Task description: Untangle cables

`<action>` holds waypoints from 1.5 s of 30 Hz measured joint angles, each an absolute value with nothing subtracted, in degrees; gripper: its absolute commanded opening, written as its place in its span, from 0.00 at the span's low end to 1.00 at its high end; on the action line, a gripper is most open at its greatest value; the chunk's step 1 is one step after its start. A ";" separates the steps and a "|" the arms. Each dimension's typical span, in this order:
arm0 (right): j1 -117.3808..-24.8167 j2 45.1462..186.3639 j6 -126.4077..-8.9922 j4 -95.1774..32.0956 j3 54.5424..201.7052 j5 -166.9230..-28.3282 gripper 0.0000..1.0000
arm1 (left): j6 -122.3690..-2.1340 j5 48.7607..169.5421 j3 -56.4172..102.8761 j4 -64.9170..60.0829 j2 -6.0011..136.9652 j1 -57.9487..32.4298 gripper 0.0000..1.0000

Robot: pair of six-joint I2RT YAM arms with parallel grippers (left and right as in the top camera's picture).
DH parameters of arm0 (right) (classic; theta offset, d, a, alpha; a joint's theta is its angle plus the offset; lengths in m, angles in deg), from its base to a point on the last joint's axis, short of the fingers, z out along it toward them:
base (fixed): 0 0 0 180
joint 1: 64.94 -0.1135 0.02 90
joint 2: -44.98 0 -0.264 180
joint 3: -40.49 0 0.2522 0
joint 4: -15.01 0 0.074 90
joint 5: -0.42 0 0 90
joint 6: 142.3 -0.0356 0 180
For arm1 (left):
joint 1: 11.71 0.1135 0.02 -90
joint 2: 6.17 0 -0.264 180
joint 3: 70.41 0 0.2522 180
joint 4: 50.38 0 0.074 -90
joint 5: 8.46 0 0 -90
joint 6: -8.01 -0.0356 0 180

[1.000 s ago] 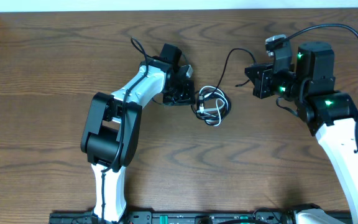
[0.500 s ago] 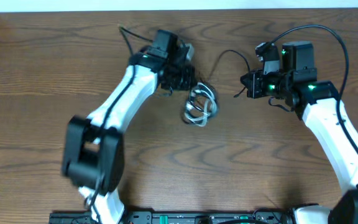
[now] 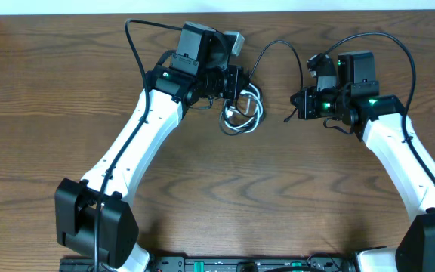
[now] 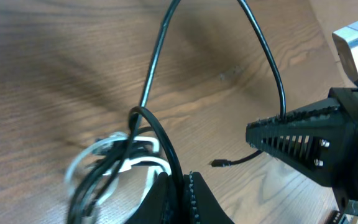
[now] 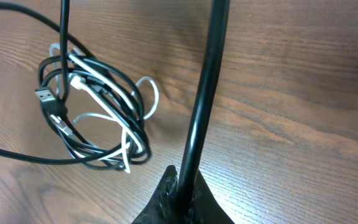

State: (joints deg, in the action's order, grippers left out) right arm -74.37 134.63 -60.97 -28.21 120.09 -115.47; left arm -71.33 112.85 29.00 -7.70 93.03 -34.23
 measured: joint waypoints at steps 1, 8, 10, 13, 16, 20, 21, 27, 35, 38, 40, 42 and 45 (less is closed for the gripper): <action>-74.37 134.63 -60.99 -27.97 120.09 -115.52 0.01 | -71.33 112.85 29.00 -8.09 93.03 -34.23 0.07; -74.34 134.65 -63.04 -16.86 120.11 -121.13 0.01 | -71.33 112.67 29.00 -8.50 93.03 -34.21 0.08; -74.34 134.65 -64.73 -13.26 120.14 -123.10 0.01 | -71.29 112.67 29.00 -8.53 93.03 -34.21 0.07; -74.37 134.65 -68.25 -8.65 120.14 -125.31 0.01 | -70.46 112.69 29.00 -8.66 93.03 -34.21 0.07; -74.39 134.65 -71.74 -6.55 120.14 -126.58 0.01 | -68.71 112.67 29.00 -9.33 93.03 -34.21 0.07; -74.65 134.96 -76.73 -5.54 120.14 -127.38 0.01 | -63.36 112.43 29.00 -10.67 93.03 -34.21 0.07; -74.83 135.35 -78.15 -5.10 120.16 -127.51 0.01 | -62.04 112.39 29.00 -11.06 93.03 -34.21 0.08; -75.66 139.79 -84.81 -1.37 120.16 -129.64 0.01 | -52.30 111.99 29.00 -14.67 93.03 -34.21 0.07; -78.41 145.91 -94.52 5.78 120.18 -134.51 0.01 | -45.17 111.56 29.00 -16.98 93.03 -34.21 0.08; -79.15 147.28 -95.98 4.86 120.18 -135.27 0.01 | -44.03 111.38 29.00 -17.14 93.03 -34.21 0.07; -79.61 147.98 -96.46 4.42 120.18 -135.62 0.01 | -42.90 110.90 29.00 -17.14 93.03 -34.21 0.07; -79.87 148.42 -96.86 4.23 120.18 -135.95 0.01 | -42.04 110.22 29.00 -17.18 93.03 -34.21 0.07; -80.01 148.68 -97.05 4.16 120.18 -136.74 0.01 | -41.21 108.50 29.00 -17.18 93.03 -34.21 0.07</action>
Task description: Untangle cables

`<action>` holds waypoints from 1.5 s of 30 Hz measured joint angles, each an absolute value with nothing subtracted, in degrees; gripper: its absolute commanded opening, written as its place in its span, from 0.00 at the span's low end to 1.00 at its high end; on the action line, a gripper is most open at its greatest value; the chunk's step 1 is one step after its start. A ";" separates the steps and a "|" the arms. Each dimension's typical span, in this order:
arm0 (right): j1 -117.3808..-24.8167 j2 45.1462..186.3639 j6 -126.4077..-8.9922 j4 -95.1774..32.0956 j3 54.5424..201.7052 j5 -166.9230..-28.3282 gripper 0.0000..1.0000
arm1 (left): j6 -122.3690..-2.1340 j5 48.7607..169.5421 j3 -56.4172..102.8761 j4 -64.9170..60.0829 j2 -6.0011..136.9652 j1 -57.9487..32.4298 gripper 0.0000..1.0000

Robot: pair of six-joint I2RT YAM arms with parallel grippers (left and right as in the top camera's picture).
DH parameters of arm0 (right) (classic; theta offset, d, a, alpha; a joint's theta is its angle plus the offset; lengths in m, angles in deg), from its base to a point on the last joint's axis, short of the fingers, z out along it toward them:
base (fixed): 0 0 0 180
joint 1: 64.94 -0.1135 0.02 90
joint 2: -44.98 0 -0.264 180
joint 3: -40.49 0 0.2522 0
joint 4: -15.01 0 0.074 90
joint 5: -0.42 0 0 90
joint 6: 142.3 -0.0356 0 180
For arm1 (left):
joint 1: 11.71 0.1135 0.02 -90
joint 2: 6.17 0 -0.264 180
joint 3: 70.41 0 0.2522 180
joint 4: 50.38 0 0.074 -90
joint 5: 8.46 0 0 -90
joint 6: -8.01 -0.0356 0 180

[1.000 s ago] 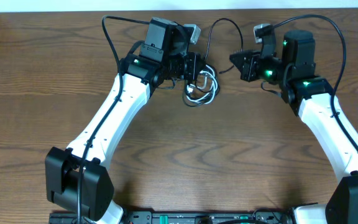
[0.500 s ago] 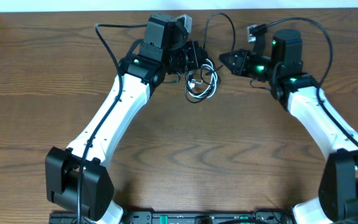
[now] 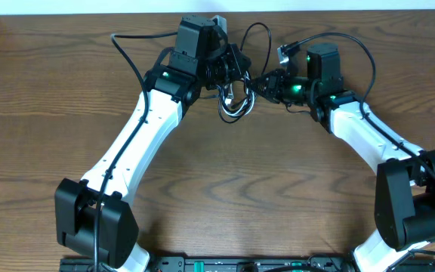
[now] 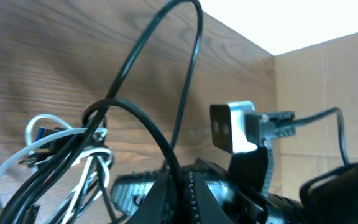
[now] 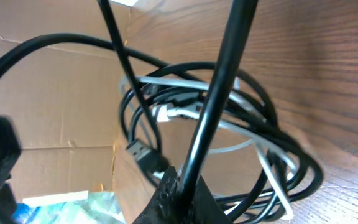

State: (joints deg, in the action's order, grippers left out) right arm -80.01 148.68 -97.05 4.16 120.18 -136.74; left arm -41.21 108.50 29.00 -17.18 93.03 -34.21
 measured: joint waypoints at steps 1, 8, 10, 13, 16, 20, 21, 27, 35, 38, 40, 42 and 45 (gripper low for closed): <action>-79.92 148.68 -97.08 4.34 120.18 -137.24 0.01 | -41.06 107.86 29.00 -17.18 93.03 -34.21 0.07; -78.28 148.68 -97.45 3.88 120.18 -142.25 0.01 | -39.79 103.03 29.00 -17.18 93.03 -34.23 0.07; -77.82 148.68 -98.30 4.38 120.18 -143.14 0.01 | -39.77 102.20 29.00 -17.16 93.03 -34.23 0.08; -77.21 148.68 -99.04 4.88 120.18 -144.67 0.01 | -39.75 101.74 29.00 -17.16 93.03 -34.23 0.07; -76.95 148.68 -99.44 4.25 120.18 -146.71 0.01 | -39.75 101.50 29.00 -17.23 93.03 -34.23 0.08; -77.51 148.68 -98.56 -0.32 120.22 -148.52 0.01 | -38.88 101.09 29.00 -17.79 93.03 -34.28 0.07; -77.82 148.68 -98.06 -1.67 120.22 -148.83 0.01 | -38.61 101.06 29.00 -18.10 93.03 -34.28 0.08; -80.29 148.68 -93.71 -8.58 120.31 -148.80 0.01 | -36.84 100.47 29.00 -19.13 93.03 -34.32 0.08; -82.89 148.68 -88.33 -14.24 120.77 -139.73 0.35 | -35.47 100.47 29.00 -19.30 93.03 -34.43 0.07; -83.22 148.68 -86.28 -14.28 120.88 -137.96 0.61 | -35.47 100.47 29.00 -19.30 93.03 -34.45 0.07; -83.20 148.68 -85.21 -14.46 120.88 -136.78 0.79 | -35.47 100.32 29.00 -19.69 93.03 -34.45 0.07; -83.17 148.68 -83.72 -14.63 120.88 -135.76 0.83 | -35.47 99.86 29.00 -20.31 93.03 -34.41 0.08; -82.89 148.68 -82.78 -14.63 120.88 -134.07 0.84 | -35.49 99.23 29.00 -20.31 93.03 -34.37 0.07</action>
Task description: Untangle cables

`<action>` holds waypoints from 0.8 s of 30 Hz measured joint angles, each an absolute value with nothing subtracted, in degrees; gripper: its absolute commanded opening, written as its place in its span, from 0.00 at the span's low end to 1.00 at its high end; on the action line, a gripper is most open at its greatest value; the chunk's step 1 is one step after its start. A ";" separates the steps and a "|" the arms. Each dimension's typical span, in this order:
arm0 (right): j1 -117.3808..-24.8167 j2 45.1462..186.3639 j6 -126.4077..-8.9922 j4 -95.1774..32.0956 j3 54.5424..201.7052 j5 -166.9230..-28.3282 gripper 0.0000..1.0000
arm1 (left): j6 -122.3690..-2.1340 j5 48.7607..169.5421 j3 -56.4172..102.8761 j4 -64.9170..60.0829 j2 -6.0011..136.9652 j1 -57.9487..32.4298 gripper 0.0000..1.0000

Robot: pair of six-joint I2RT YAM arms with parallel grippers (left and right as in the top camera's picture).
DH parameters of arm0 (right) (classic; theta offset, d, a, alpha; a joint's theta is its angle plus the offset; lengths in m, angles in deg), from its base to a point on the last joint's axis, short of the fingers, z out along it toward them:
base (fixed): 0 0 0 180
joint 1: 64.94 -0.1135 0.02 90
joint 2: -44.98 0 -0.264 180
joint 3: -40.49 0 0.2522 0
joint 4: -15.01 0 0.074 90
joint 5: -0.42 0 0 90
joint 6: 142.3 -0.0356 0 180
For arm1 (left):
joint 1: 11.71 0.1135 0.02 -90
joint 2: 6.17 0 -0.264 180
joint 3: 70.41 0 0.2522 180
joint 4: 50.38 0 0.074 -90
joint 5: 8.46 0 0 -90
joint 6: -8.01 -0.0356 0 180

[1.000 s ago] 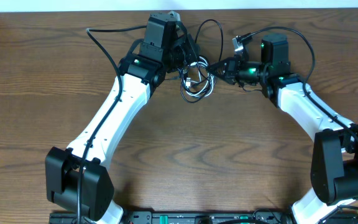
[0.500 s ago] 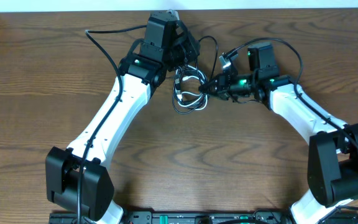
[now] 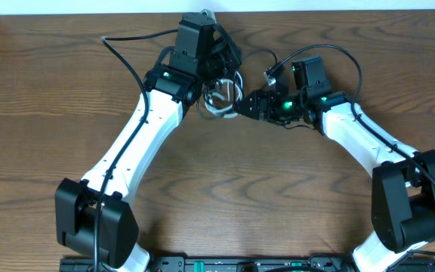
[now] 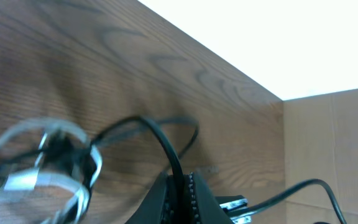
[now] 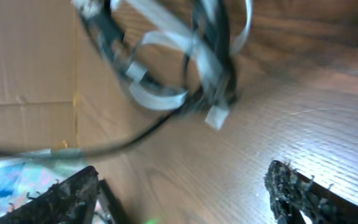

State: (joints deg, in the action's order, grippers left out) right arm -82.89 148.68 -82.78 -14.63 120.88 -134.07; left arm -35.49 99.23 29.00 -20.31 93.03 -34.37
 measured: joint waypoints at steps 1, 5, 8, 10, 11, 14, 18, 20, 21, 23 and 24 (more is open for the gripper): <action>-82.65 148.68 -82.58 -14.59 120.88 -133.59 0.84 | -35.49 99.12 29.00 -20.22 93.03 -34.37 0.07; -80.79 148.68 -81.91 -14.42 120.88 -132.08 0.84 | -35.49 96.96 29.00 -19.24 93.03 -34.37 0.08; -79.83 148.64 -81.67 -14.39 120.88 -130.90 0.84 | -35.47 95.49 29.00 -18.76 93.03 -34.37 0.07; -79.72 148.57 -81.56 -14.42 120.88 -129.96 0.84 | -34.88 94.31 29.00 -18.10 93.03 -34.37 0.07; -79.72 148.53 -81.54 -14.44 120.88 -129.42 0.84 | -34.05 93.52 29.00 -17.49 93.03 -34.37 0.07; -79.72 148.09 -81.38 -14.72 120.88 -127.17 0.84 | -30.00 90.75 29.00 -15.63 93.03 -34.37 0.08; -79.72 146.98 -80.90 -15.68 120.88 -124.41 0.84 | -21.41 87.80 29.00 -13.51 93.03 -34.37 0.07; -79.72 146.19 -80.44 -16.78 120.88 -123.36 0.84 | -16.60 87.01 29.00 -12.98 93.03 -34.37 0.07; -79.72 145.67 -80.14 -17.52 120.88 -122.84 0.84 | -14.00 86.73 29.00 -12.85 93.03 -34.39 0.07; -79.72 144.95 -79.70 -18.74 120.88 -121.94 0.84 | -10.33 86.22 29.00 -12.64 93.03 -34.54 0.08; -79.72 144.66 -79.59 -19.51 120.88 -121.53 0.84 | -8.47 85.66 29.00 -12.61 93.03 -34.76 0.08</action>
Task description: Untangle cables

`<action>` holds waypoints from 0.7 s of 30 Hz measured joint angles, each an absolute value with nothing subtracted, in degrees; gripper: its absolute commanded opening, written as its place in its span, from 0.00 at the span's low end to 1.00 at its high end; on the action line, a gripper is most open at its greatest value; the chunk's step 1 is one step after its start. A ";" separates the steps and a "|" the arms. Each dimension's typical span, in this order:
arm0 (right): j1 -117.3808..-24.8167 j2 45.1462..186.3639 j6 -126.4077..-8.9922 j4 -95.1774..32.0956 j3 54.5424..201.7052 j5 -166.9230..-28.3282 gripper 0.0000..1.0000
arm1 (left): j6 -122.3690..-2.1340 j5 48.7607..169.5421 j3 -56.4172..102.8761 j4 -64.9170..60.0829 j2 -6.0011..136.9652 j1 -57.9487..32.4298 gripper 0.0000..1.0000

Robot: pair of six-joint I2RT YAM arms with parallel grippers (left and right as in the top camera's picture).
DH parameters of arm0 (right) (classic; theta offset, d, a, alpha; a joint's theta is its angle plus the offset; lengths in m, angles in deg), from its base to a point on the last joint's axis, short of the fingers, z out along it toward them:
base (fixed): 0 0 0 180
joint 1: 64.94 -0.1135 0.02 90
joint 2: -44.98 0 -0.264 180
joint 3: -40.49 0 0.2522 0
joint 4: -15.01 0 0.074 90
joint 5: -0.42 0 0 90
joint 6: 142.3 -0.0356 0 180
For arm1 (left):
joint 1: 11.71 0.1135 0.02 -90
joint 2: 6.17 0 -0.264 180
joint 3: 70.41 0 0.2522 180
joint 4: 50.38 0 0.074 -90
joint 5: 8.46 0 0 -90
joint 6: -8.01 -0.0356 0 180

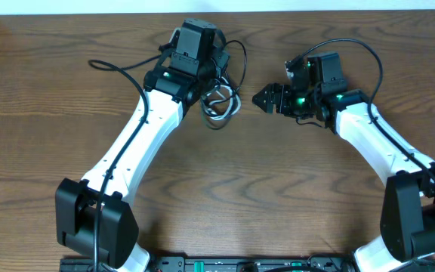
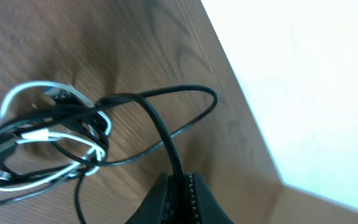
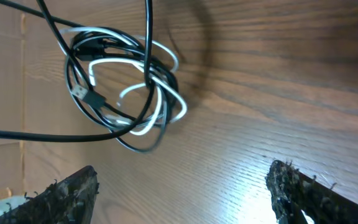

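Observation:
A tangle of black and white cables (image 1: pixel 220 104) lies on the wooden table (image 1: pixel 225 196) near its far edge. My left gripper (image 1: pixel 211 74) hovers just above the tangle, shut on a thick black cable (image 2: pixel 164 132) that loops out (image 1: pixel 238 51) and runs back into the bundle (image 2: pixel 45 138). My right gripper (image 1: pixel 266 98) stands open to the right of the bundle, clear of it. In the right wrist view its fingers (image 3: pixel 66 194) are spread wide and empty, with the bundle (image 3: pixel 124 87) ahead. A USB plug (image 3: pixel 86 96) sticks out of the bundle.
The table's far edge (image 1: pixel 293 12) meets a white wall close behind the cables. A cardboard box stands off the left end. Each arm's own black cable arcs over its wrist (image 1: pixel 357 47).
My right gripper, open close against the bundle, has drawn back to the right. The bundle has settled slightly lower on the table. My left gripper remains shut on the black cable.
Both grippers were shut on the black cable, the right one far to the right of the bundle. Then the right gripper was at the bundle, still shut on the cable. Later it was open with the cable let go, and now it stands back, empty.

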State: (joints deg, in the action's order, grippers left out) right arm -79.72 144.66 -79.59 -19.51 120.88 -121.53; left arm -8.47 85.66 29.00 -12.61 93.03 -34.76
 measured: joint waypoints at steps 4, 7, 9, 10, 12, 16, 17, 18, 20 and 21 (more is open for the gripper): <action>-79.72 144.33 -78.93 -23.86 120.86 -119.17 0.84 | -3.82 82.99 29.00 -12.59 93.12 -36.79 0.07; -79.72 144.33 -78.76 -26.02 120.86 -117.29 0.85 | -1.26 80.93 29.00 -12.66 93.86 -38.87 0.07; -79.72 144.33 -78.76 -27.03 120.86 -116.28 0.86 | 0.27 79.82 29.00 -12.74 94.91 -40.09 0.11; -79.72 144.33 -78.74 -27.49 120.86 -115.82 0.86 | 0.84 79.25 29.00 -12.74 95.70 -40.68 0.17; -79.72 144.33 -78.76 -28.03 120.86 -115.21 0.88 | 1.91 77.90 29.00 -12.77 97.47 -41.62 0.45; -79.72 144.33 -78.32 -28.32 120.86 -114.47 0.89 | 2.43 76.30 29.00 -12.81 101.16 -42.26 0.90; -79.72 144.33 -78.04 -28.23 120.86 -114.36 0.90 | 2.02 76.08 29.00 -12.83 101.82 -42.23 0.92; -79.72 144.33 -77.58 -28.03 120.86 -114.25 0.90 | 1.58 75.82 29.00 -12.81 102.69 -42.21 0.93; -79.72 144.33 -76.46 -27.03 120.86 -114.12 0.90 | -0.47 75.38 29.00 -12.81 104.09 -42.17 0.93; -79.72 144.33 -75.72 -26.24 120.86 -114.07 0.89 | -1.78 75.21 29.00 -12.81 104.64 -42.15 0.94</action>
